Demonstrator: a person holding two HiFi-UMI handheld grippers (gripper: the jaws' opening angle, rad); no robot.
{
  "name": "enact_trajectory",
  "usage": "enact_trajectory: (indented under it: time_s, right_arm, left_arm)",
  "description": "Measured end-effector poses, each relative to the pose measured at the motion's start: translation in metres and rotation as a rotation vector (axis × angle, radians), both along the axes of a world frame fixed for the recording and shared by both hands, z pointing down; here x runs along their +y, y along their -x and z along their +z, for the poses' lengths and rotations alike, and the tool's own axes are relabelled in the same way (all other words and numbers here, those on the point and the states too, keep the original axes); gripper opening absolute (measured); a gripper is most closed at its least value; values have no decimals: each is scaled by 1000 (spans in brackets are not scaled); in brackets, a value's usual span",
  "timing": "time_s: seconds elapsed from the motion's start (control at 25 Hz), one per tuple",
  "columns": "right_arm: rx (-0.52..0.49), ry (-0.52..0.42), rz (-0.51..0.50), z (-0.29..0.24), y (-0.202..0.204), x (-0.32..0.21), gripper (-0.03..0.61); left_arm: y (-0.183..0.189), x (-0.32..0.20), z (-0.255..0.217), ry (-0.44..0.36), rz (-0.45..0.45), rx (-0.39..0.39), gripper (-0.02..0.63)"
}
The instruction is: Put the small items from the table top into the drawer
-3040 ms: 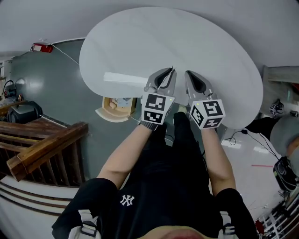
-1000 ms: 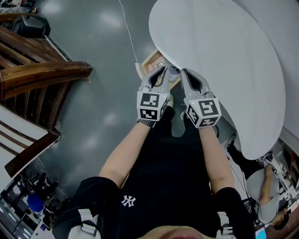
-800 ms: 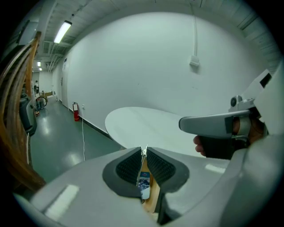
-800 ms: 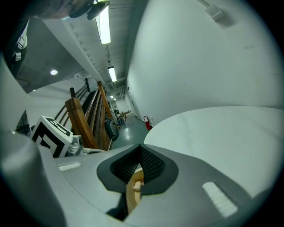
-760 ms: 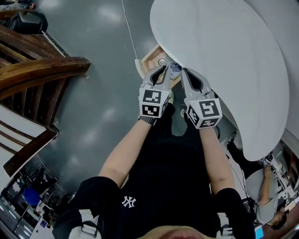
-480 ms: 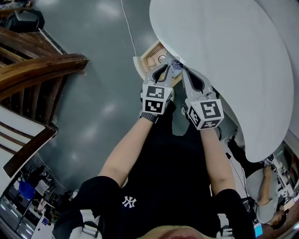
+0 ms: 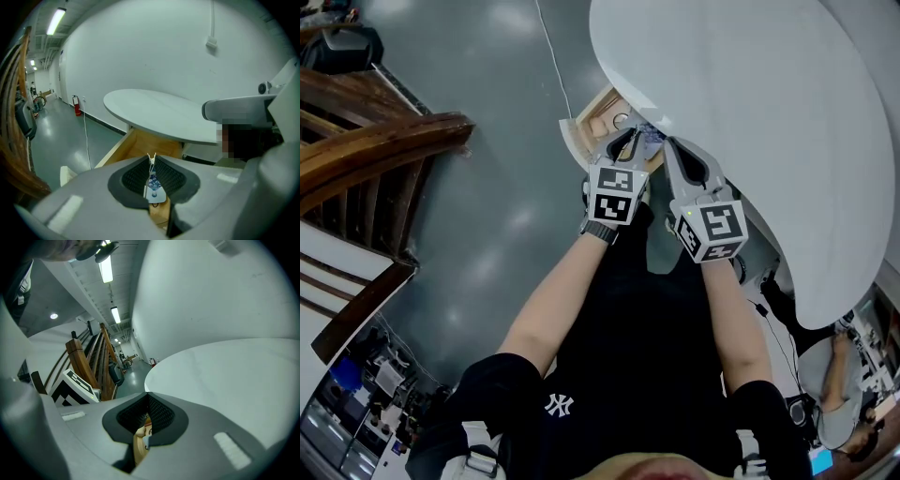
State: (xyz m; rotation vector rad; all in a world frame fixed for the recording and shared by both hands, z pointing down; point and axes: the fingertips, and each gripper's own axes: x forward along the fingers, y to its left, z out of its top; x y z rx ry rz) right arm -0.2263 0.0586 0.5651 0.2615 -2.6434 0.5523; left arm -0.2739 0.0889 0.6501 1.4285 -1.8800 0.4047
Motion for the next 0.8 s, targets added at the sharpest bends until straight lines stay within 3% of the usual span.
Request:
enact_trajectory:
  time_s: [0.28, 0.8]
  right_arm:
    - [-3, -3, -5, -3, 4, -7, 23]
    - [-23, -10, 46, -56, -9, -24, 23]
  left_arm:
    - [7, -5, 1, 7, -10, 1, 60]
    - [3, -19, -93, -111, -6, -12, 46]
